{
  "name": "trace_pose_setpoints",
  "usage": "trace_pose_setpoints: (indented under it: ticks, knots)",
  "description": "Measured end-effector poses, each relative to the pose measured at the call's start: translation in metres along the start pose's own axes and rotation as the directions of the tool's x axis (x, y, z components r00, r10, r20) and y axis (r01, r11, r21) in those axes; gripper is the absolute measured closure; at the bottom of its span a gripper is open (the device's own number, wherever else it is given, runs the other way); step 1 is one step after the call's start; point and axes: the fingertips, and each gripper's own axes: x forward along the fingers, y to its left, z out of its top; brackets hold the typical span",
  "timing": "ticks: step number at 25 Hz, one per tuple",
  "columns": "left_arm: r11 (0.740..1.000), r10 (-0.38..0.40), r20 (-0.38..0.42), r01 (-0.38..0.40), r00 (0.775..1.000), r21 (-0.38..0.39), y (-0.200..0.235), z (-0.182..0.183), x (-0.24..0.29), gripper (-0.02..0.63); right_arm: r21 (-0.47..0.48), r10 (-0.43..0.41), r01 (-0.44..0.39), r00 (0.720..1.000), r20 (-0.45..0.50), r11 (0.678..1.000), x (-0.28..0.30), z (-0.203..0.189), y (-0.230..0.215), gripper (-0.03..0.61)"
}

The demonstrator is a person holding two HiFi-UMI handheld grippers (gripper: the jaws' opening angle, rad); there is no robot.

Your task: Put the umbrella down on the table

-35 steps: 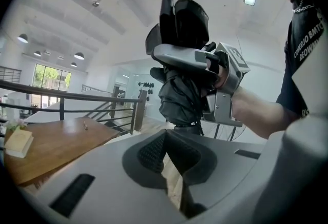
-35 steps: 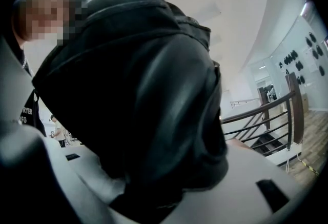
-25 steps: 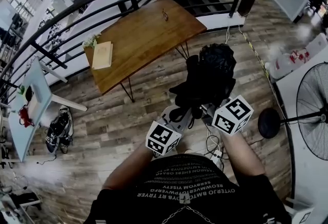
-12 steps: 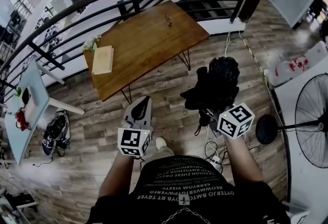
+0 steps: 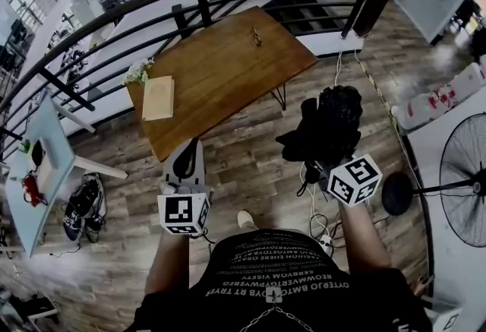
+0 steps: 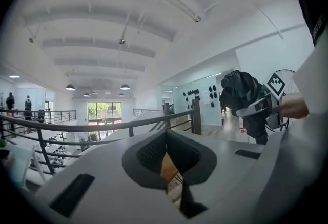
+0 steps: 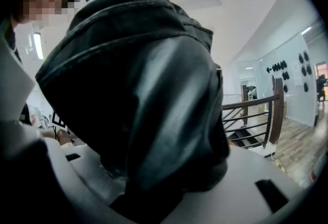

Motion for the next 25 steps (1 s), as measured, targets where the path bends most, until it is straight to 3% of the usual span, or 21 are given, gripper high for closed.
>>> trace_pose_setpoints:
  ticks: [8, 16, 25]
  knots:
    - [0.999, -0.007, 0.057, 0.004, 0.998, 0.045, 0.037, 0.025, 0.008, 0.584, -0.045, -0.078, 0.077, 0.997, -0.019, 0.996, 0.011, 0.0, 0.003, 0.337]
    - [1.0, 0.014, 0.079, -0.014, 0.997, -0.011, 0.046, 0.024, 0.02, 0.584, -0.08, -0.126, 0.125, 0.992, -0.004, 0.989, 0.001, 0.009, -0.001, 0.337]
    - [0.999, 0.036, 0.068, -0.038, 0.997, 0.022, 0.049, 0.017, 0.034, 0.584, -0.091, -0.094, 0.096, 0.995, 0.027, 0.991, 0.024, 0.015, -0.01, 0.336]
